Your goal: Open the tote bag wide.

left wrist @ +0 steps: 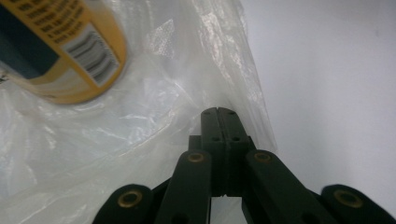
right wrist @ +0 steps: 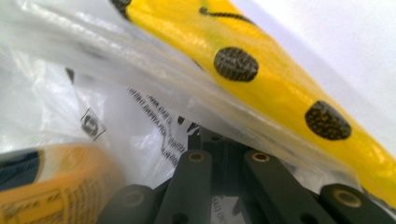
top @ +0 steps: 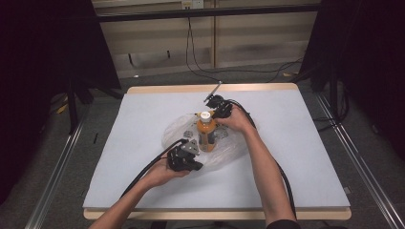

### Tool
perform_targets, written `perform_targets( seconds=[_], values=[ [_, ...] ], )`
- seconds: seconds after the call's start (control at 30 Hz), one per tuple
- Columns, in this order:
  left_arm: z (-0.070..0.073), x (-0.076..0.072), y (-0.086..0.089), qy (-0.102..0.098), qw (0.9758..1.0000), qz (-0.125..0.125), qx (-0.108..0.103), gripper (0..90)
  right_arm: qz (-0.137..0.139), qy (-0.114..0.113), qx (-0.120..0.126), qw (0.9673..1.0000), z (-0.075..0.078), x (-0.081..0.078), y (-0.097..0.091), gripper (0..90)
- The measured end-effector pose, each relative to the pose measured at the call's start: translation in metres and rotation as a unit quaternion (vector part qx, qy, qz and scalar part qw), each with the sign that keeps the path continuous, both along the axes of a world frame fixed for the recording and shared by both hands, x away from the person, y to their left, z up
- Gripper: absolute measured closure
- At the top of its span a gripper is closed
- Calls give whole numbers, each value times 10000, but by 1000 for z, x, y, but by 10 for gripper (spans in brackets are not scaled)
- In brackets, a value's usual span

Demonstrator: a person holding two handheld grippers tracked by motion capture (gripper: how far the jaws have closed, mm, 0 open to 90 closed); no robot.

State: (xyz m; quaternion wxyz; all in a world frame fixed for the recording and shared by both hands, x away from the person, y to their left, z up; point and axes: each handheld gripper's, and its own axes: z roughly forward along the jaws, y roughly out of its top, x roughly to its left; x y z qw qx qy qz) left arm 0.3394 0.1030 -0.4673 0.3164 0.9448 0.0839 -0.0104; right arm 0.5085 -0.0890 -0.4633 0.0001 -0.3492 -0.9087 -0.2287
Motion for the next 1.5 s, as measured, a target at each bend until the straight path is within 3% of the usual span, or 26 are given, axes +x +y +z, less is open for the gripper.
perform_targets(
  seconds=[0.03,0.07,0.13,0.2,0.33,0.53,0.6,0.87,1.07,1.17,1.2,1.27,1.37,1.5],
  values=[
    [1,0,1,80,9999,-93,60,900,-140,-24,12,9999,0,2,0,900],
    [-1,-2,0,-65,10000,-1,-35,900,-140,-24,12,9999,0,2,0,900],
    [0,-3,0,-51,10000,-42,-5,900,-362,-66,108,9993,-2,5,-2,900],
    [0,-3,0,-51,10000,-44,-7,900,-412,-102,84,9991,-2,6,-1,900],
    [0,-2,1,22,10000,-56,9,900,-403,-162,-40,9991,-1,8,3,900],
    [0,-7,0,-50,10000,-78,25,900,-455,-200,-48,9988,-2,14,4,900],
    [2,-7,1,59,9997,-182,125,900,-493,-217,-36,9985,-2,14,4,900],
    [0,-7,2,-9,10000,-89,25,900,-611,-416,-180,9971,-2,17,8,900],
    [-1,-5,3,-53,10000,-62,-23,900,-710,-471,-64,9963,-3,20,7,900],
    [0,-2,4,39,10000,-21,-26,900,-555,-488,-259,9969,-1,18,11,900],
    [-1,-1,4,-19,9999,61,-93,900,-555,-488,-259,9969,-1,18,11,900],
    [-3,6,8,79,9995,233,-181,900,-350,-423,-227,9982,0,14,14,900],
    [-3,8,12,71,9992,290,-261,900,-234,-411,-267,9985,1,10,17,900],
    [5,11,18,104,9981,366,-487,900,-120,-520,-33,9986,16,2,13,900]
  ],
)
